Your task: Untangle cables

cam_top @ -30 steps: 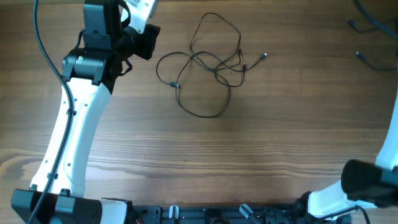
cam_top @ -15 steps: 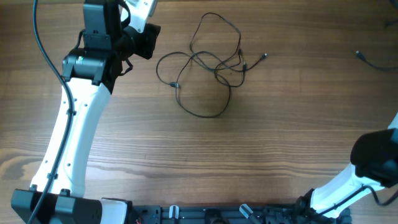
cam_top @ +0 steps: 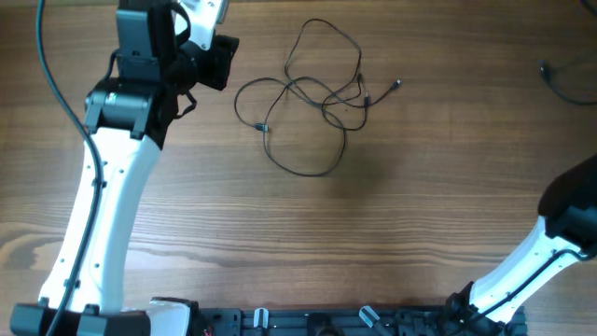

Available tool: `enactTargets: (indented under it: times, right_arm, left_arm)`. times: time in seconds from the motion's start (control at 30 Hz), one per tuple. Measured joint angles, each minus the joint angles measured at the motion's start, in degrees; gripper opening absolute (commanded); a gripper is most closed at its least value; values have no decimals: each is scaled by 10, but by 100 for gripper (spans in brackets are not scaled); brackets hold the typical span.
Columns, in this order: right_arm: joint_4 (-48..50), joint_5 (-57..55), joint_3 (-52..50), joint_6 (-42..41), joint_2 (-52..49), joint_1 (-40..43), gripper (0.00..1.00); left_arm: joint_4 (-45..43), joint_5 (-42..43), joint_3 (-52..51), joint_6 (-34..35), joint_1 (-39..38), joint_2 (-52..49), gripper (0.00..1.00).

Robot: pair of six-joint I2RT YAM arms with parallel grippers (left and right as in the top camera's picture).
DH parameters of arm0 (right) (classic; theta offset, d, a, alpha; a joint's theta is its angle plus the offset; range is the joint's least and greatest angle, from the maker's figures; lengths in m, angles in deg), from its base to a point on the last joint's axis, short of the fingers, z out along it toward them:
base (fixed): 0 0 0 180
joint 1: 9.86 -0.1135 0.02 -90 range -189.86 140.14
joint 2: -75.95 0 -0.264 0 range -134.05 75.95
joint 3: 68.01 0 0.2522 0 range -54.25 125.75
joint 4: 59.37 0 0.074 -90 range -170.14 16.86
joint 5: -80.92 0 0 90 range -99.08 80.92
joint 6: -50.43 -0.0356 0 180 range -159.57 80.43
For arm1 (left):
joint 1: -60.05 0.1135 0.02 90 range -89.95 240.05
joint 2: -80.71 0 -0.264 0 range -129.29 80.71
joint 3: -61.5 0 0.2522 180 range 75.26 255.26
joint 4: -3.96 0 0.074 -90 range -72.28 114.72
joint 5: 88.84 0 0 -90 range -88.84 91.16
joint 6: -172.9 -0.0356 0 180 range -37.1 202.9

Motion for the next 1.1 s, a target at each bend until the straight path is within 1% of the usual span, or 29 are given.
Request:
enactTargets:
  times: [0.4, 0.73, 1.1]
  right_arm:
    - [-57, 2, 0, 1, -49, 82, 5]
    - [-59, 15, 0, 7, -66, 78, 4]
    - [-60, 70, 0, 30, -66, 78, 4]
  left_arm:
    - [16, 0, 0, 17, 0, 31, 41]
    - [18, 0, 0, 30, 0, 31, 41]
    - [19, 0, 0, 33, 0, 31, 41]
